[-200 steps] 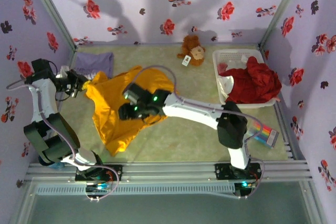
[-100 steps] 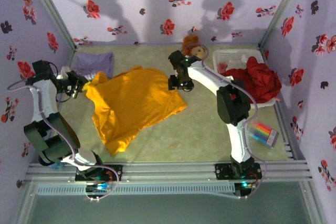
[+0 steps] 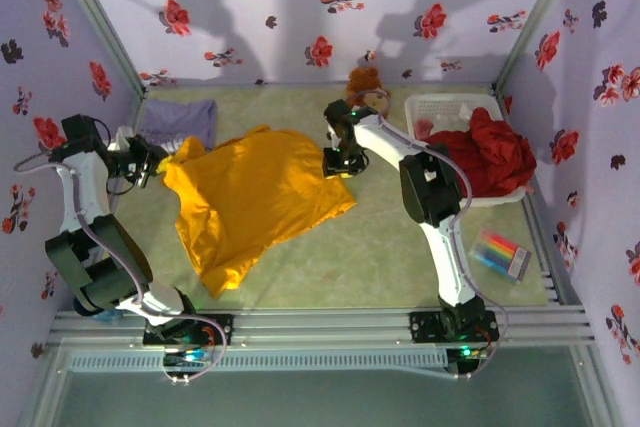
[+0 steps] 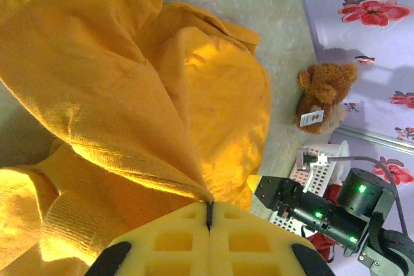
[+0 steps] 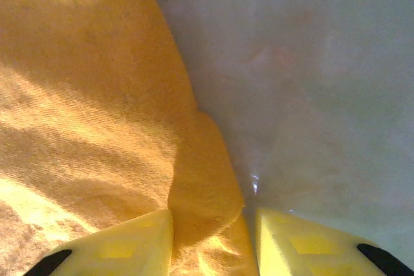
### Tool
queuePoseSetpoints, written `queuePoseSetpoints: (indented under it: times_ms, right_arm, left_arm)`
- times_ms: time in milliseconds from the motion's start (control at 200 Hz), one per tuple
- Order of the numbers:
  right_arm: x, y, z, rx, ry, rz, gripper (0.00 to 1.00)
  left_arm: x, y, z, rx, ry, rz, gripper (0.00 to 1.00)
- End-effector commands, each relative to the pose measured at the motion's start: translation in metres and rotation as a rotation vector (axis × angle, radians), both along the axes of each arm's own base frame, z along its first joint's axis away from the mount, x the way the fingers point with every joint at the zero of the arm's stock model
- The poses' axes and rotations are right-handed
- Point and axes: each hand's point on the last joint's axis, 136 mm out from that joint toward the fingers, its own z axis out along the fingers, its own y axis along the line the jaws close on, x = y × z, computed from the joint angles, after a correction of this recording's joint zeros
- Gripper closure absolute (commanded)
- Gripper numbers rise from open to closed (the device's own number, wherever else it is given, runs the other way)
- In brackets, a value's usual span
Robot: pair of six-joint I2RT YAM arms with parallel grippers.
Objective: Fold and stack the t-shirts
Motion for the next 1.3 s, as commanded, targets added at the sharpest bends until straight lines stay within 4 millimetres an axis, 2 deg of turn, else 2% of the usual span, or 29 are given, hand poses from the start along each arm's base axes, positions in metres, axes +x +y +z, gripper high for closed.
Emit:
queuePoseSetpoints:
  times_ms: [0,40,130,230,340,410,470,545,620,720,785,850,880,905,950,1005,1100,1175,1295]
  right_arm:
    - [0.001,0.008,-0.003,0.041,0.022,0.007,0.62]
    - [0.001,0.008,-0.003,0.036,0.023,0.009,0.70]
    - [0.006,0.000,0.005,-0.006,-0.017,0.006,1.00]
    - [0.015,-0.021,0.035,-0.075,-0.099,-0.011,1.00]
    - [0.022,-0.053,0.089,-0.144,-0.215,-0.040,1.00]
    - [0.017,-0.069,0.127,-0.181,-0.281,-0.039,1.00]
    - [0.006,-0.068,0.155,-0.178,-0.324,-0.004,1.00]
    - [-0.019,-0.053,0.179,-0.201,-0.371,0.065,1.00]
    - [-0.056,-0.024,0.183,-0.196,-0.358,0.135,1.00]
    - [-0.117,0.024,0.155,-0.159,-0.270,0.209,1.00]
    - [-0.169,0.072,0.130,-0.055,-0.185,0.270,1.00]
    - [-0.205,0.100,0.107,-0.008,-0.105,0.291,1.00]
    - [-0.216,0.106,0.098,-0.003,-0.075,0.296,0.93]
    - [-0.220,0.108,0.095,-0.011,-0.069,0.293,0.81]
    - [-0.221,0.108,0.094,-0.009,-0.080,0.282,0.57]
    - [-0.217,0.110,0.105,0.030,-0.103,0.264,0.48]
    - [-0.196,0.101,0.132,0.063,-0.165,0.217,0.45]
    - [-0.168,0.082,0.147,0.068,-0.201,0.140,0.44]
    - [-0.124,0.056,0.141,0.072,-0.212,0.021,0.44]
  left_arm:
    - [0.003,0.003,0.004,0.017,-0.024,-0.013,1.00]
    - [0.003,0.002,0.004,0.017,-0.025,-0.015,1.00]
    - [0.001,0.002,0.004,0.018,-0.025,-0.016,1.00]
    - [-0.002,-0.005,0.000,0.013,-0.019,-0.029,1.00]
    - [-0.007,-0.016,-0.007,0.004,-0.013,-0.055,1.00]
    - [-0.010,-0.021,-0.008,-0.006,-0.019,-0.064,1.00]
    - [-0.011,-0.021,-0.008,-0.005,-0.024,-0.064,1.00]
    - [-0.013,-0.021,-0.009,-0.004,-0.027,-0.064,1.00]
    - [-0.015,-0.021,-0.009,-0.006,-0.028,-0.059,1.00]
    - [-0.019,-0.019,-0.011,-0.005,-0.030,-0.047,1.00]
    - [-0.022,-0.017,-0.016,-0.009,-0.021,-0.038,1.00]
    - [-0.025,-0.017,-0.022,-0.015,-0.007,-0.034,1.00]
    - [-0.026,-0.017,-0.025,-0.016,-0.003,-0.035,1.00]
    - [-0.027,-0.018,-0.028,-0.019,0.003,-0.035,1.00]
    - [-0.029,-0.019,-0.032,-0.023,0.010,-0.036,1.00]
    - [-0.031,-0.020,-0.035,-0.025,0.014,-0.037,1.00]
    - [-0.033,-0.020,-0.039,-0.028,0.024,-0.039,1.00]
    - [-0.035,-0.021,-0.042,-0.030,0.029,-0.042,1.00]
    - [-0.035,-0.021,-0.047,-0.035,0.037,-0.039,1.00]
